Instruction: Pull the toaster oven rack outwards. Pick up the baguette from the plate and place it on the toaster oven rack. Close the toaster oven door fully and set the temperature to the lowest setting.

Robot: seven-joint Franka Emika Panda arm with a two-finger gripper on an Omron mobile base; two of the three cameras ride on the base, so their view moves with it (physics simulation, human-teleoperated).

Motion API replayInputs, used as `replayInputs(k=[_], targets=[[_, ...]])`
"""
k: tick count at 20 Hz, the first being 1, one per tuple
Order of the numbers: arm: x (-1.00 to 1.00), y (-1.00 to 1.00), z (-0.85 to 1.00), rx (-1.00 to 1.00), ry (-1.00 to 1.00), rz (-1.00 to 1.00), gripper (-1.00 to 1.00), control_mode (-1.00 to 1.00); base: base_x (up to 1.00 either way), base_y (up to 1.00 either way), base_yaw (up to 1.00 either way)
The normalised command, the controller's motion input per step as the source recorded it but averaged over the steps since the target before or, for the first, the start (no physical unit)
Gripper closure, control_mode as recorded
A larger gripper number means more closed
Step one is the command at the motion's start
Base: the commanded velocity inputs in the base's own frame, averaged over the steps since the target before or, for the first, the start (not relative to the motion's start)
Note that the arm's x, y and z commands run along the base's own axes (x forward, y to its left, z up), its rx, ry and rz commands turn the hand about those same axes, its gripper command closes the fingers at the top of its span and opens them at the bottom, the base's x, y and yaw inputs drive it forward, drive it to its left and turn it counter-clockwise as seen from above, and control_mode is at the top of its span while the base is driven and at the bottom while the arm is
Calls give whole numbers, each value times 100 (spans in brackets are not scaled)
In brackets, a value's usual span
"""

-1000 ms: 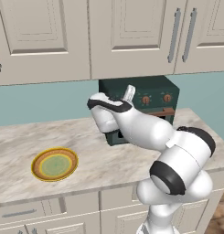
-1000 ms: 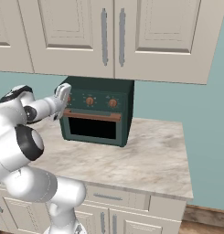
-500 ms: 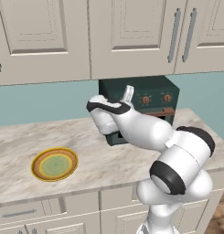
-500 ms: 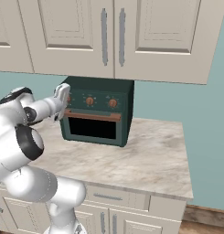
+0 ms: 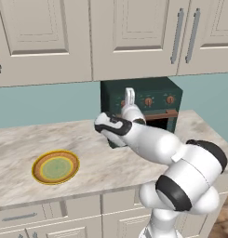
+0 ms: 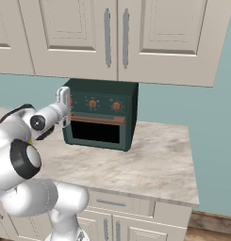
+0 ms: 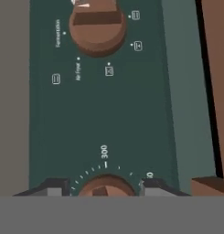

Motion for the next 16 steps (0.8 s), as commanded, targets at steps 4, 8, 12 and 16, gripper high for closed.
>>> replayInputs(k=[4,8,12,16], targets=[[4,0,-34,-41,-2,30,100,-100,0,0,0],[0,1,-24,-51,-8,27,100,-100,0,0,0],[0,6,-43,-56,-17,26,100,-100,0,0,0],[0,1,-22,-65,-14,25,100,-100,0,0,0]])
